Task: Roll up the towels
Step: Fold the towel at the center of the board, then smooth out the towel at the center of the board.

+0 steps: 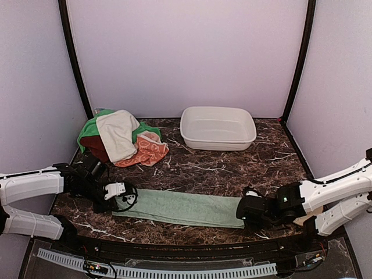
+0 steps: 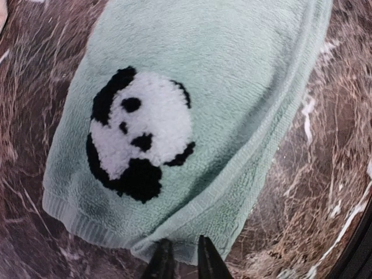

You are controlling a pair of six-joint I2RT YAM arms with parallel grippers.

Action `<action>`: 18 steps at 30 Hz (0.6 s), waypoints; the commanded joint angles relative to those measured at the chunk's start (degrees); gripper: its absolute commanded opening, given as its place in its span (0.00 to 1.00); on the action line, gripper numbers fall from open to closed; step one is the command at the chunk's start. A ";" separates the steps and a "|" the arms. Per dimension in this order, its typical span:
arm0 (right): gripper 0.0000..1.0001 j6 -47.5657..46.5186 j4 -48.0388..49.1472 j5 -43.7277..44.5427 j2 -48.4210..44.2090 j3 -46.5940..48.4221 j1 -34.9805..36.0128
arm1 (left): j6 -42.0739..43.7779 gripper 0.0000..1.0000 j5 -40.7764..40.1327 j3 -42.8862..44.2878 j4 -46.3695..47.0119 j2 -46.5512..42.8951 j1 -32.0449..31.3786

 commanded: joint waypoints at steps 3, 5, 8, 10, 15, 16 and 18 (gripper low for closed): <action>0.43 0.06 -3.27 -0.80 -5.53 1.59 1.56 | 1.46 0.35 3.63 3.53 -7.27 -1.92 -0.16; 0.47 -0.15 -4.78 -0.55 -7.48 3.26 1.47 | 2.40 0.39 4.30 3.91 -8.20 -2.28 -0.09; 0.50 -2.56 -5.37 -0.94 -10.11 6.30 -0.27 | 2.96 0.41 4.34 5.21 -8.99 -2.40 -0.12; 0.52 -3.69 -6.18 -1.46 -10.80 8.31 -2.39 | 3.16 0.42 2.32 6.74 -8.85 -2.80 -0.12; 0.50 -5.92 -0.16 -4.97 -10.21 8.02 -7.85 | 4.01 0.42 0.84 10.86 -8.03 -1.57 -0.10; 0.48 -6.03 2.51 -6.01 -8.53 7.60 -8.82 | 3.62 0.42 1.65 12.27 -7.76 -0.58 -0.08; 0.41 -6.13 6.80 -7.82 -4.95 7.00 -11.03 | 2.26 0.42 2.61 14.28 -6.47 2.01 -0.09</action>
